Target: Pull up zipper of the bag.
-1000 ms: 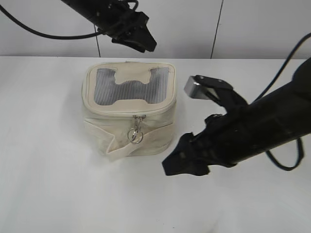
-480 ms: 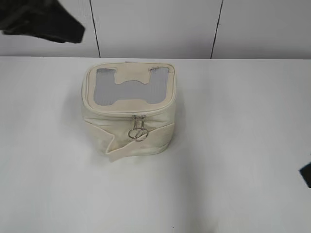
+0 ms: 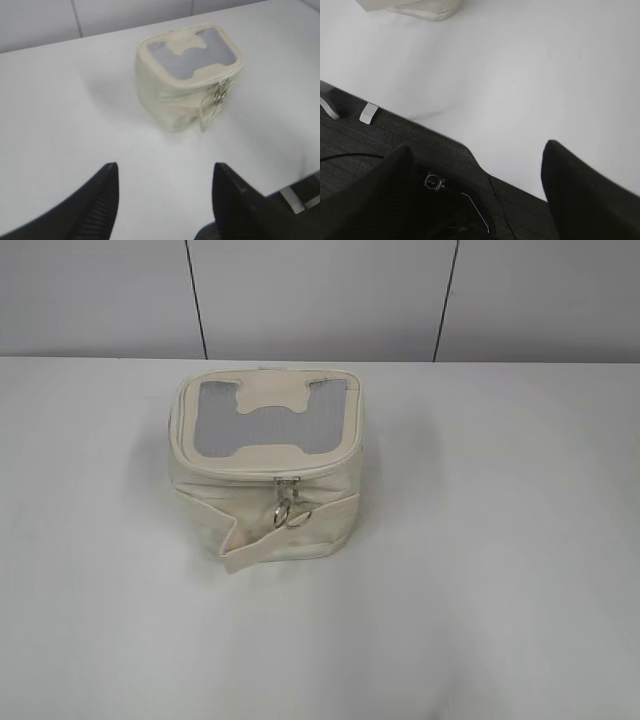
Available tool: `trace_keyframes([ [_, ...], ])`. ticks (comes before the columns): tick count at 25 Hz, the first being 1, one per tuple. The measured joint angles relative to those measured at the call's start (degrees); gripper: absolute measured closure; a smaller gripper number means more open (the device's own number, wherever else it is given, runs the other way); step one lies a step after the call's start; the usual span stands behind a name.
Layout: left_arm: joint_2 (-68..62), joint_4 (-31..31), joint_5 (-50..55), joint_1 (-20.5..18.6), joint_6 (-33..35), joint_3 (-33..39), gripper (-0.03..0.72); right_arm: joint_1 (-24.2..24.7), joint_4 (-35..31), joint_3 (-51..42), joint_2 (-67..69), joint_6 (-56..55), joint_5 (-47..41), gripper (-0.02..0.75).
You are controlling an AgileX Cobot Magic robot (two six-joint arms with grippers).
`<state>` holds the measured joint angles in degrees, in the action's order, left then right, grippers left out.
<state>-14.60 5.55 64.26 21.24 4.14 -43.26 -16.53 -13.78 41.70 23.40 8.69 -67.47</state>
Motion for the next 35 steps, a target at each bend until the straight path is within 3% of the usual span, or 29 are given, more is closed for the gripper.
trace_keyframes([
  [3, 8.45, -3.97, 4.83, 0.0, -3.72, 4.43, 0.167, 0.0, 1.61, -1.66, -4.34, -1.89, -1.25, 0.125],
  [7, 14.7, -5.55, 6.14, 0.0, -6.69, 9.22, 0.145, 0.0, 3.39, -7.63, -11.14, -2.68, -1.49, 0.125],
  [14, 15.02, -7.41, -1.98, -0.27, -8.0, 11.75, 0.143, 0.0, 6.18, -11.71, -23.55, -2.68, 4.24, 0.13],
  [29, 15.02, -7.64, -3.7, -0.52, -8.0, 12.45, 0.185, 0.13, 9.5, -13.11, -23.87, -4.83, 7.28, 0.15],
  [31, 15.02, -7.64, -3.7, -2.35, -8.0, 12.45, 0.204, 1.16, 9.5, -13.11, -23.87, -4.84, 7.28, 0.15],
  [35, 15.02, -7.64, -3.77, -10.44, -8.0, 12.45, 0.241, 7.54, 9.5, -13.11, -23.87, -4.89, 7.3, 0.15],
])
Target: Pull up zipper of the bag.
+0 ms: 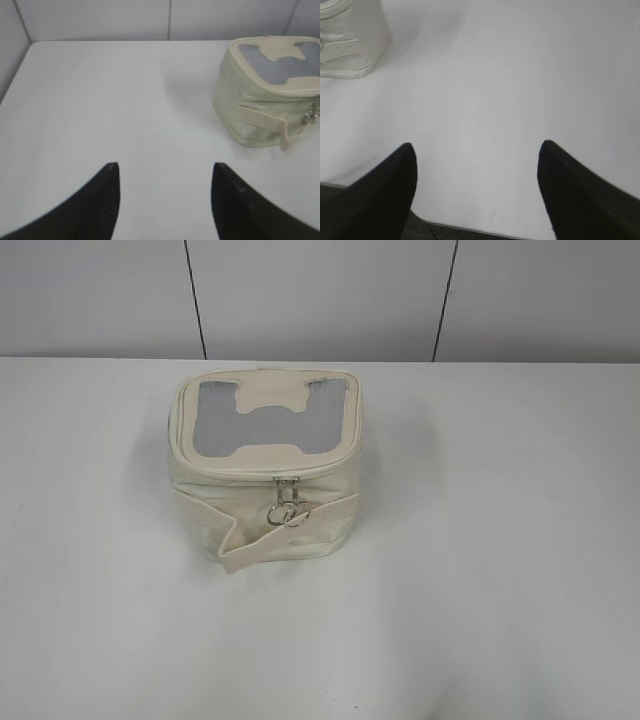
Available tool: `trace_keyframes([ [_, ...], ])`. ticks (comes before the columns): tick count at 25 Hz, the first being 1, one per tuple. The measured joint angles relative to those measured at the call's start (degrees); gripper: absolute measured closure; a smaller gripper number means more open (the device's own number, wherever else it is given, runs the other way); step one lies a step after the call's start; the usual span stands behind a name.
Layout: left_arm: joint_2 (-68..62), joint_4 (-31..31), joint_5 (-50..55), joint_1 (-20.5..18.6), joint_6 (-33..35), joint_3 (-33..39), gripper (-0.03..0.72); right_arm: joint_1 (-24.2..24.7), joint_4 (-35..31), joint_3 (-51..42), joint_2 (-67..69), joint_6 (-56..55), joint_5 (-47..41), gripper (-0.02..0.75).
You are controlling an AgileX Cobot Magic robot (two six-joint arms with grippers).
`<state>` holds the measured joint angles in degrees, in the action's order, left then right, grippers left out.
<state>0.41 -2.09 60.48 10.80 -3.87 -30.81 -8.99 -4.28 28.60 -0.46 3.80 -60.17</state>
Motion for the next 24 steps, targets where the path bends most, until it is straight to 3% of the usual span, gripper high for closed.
trace_keyframes([
  [5, 0.0, 0.0, 0.0, -4.44, 0.0, 0.0, 0.278, 4.92, 0.0, 0.0, 0.0, 0.0, 0.0, 0.15],
  [16, 0.0, 0.0, 0.0, -4.59, 0.0, 0.0, 0.367, 5.04, 0.0, 0.0, 0.0, 0.0, 0.05, 0.15],
  [24, 0.0, 0.0, 0.0, -4.59, 0.0, 0.0, 0.376, 5.04, 0.0, 0.0, 0.0, 0.0, 0.05, 0.15],
])
